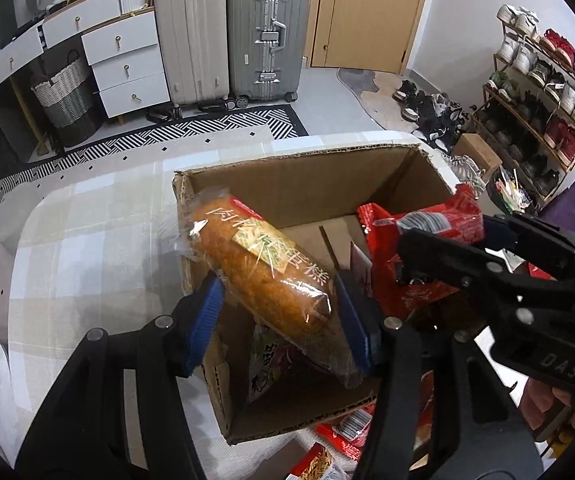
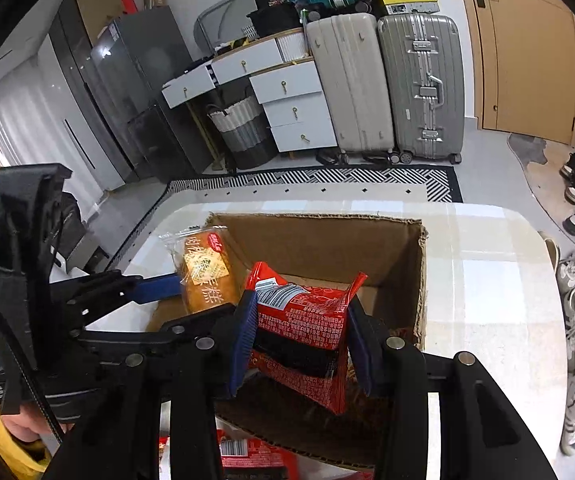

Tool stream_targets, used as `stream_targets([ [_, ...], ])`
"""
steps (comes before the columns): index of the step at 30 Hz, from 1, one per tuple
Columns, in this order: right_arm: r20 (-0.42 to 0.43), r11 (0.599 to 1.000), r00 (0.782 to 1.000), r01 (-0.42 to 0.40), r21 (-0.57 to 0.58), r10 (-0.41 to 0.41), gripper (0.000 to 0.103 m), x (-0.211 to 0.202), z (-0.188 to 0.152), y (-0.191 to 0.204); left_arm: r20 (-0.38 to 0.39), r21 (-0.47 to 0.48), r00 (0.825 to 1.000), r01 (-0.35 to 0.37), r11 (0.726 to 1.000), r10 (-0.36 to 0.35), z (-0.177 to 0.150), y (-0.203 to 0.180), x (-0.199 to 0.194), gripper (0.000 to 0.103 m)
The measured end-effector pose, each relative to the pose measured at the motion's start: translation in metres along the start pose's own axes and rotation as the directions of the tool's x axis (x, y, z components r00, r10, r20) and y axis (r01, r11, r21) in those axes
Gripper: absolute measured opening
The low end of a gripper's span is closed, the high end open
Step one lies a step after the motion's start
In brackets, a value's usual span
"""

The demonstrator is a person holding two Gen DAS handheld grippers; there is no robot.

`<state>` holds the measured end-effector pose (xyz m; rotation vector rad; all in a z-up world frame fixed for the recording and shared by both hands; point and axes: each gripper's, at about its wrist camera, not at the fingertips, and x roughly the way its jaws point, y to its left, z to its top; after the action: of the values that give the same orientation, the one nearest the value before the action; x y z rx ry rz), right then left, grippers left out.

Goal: Organize snacks
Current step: 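Lower the cake and red bag into the box and open both grippers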

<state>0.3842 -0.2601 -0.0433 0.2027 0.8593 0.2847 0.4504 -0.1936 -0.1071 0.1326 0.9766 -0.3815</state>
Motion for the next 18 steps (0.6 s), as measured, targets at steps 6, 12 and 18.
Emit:
stream_targets([
  [6, -0.007, 0.999, 0.999, 0.041, -0.014, -0.041, 0.043, 0.003, -0.002, 0.002, -0.011, 0.020, 1.000, -0.020, 1.000, 0.020, -0.005, -0.002, -0.003, 0.057],
  [12, 0.009, 0.999, 0.999, 0.046, -0.027, -0.046, 0.043, -0.002, -0.003, 0.007, -0.002, 0.023, 1.000, -0.015, 1.000, 0.015, -0.013, 0.000, -0.016, 0.059],
  [18, 0.010, 0.999, 0.999, 0.049, -0.013, -0.049, 0.043, -0.005, -0.004, 0.006, 0.011, 0.034, 0.999, -0.050, 0.998, 0.050, -0.023, -0.006, -0.041, 0.072],
])
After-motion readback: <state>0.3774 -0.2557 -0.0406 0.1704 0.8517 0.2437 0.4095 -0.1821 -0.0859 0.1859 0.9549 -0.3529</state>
